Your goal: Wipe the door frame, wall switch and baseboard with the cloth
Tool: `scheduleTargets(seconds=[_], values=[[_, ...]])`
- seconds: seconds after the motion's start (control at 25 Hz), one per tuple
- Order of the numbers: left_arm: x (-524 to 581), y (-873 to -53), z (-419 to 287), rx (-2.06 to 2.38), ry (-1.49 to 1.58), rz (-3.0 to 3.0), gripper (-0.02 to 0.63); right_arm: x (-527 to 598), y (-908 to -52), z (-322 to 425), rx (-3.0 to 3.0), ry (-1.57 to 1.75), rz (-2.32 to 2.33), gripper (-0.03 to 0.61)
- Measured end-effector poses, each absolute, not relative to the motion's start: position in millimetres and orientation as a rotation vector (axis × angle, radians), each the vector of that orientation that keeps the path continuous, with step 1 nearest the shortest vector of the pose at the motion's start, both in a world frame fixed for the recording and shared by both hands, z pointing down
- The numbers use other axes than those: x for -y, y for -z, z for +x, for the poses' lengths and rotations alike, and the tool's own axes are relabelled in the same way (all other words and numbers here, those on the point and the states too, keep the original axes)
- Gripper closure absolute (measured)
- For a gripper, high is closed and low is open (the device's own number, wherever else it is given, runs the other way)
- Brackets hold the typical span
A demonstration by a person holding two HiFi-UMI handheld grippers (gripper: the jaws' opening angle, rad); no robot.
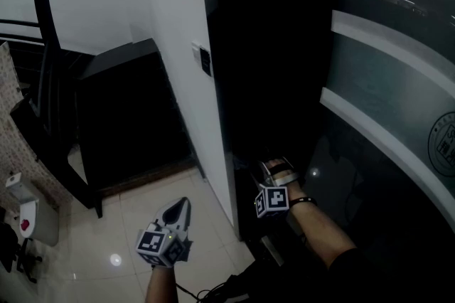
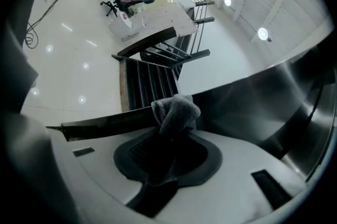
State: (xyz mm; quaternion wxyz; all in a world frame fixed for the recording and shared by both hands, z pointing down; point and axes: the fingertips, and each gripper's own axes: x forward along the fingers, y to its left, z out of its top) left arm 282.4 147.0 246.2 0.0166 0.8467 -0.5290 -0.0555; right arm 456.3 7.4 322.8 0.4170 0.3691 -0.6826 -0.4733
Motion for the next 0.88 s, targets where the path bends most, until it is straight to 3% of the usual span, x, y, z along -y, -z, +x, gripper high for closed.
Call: scheduleTargets(seconds=[0.28, 0.72, 0.88], values=[[-149.6, -248.8, 290.5, 1.625, 0.137, 2.666, 0.621, -23.9, -289.8, 456.9, 1.758, 1.257, 1.002, 0.489], [-141.9, -238.2, 309.2, 1.545, 0.139, 2.738, 0.621, -31.1, -17.2, 515.2, 1.585, 1.607, 1.430, 0.489], [-142.3, -230.7, 313.5, 1.536, 0.142, 2.766, 0.621, -14.4, 42.0, 524.3, 1.542, 1.614, 1.445, 0.489]])
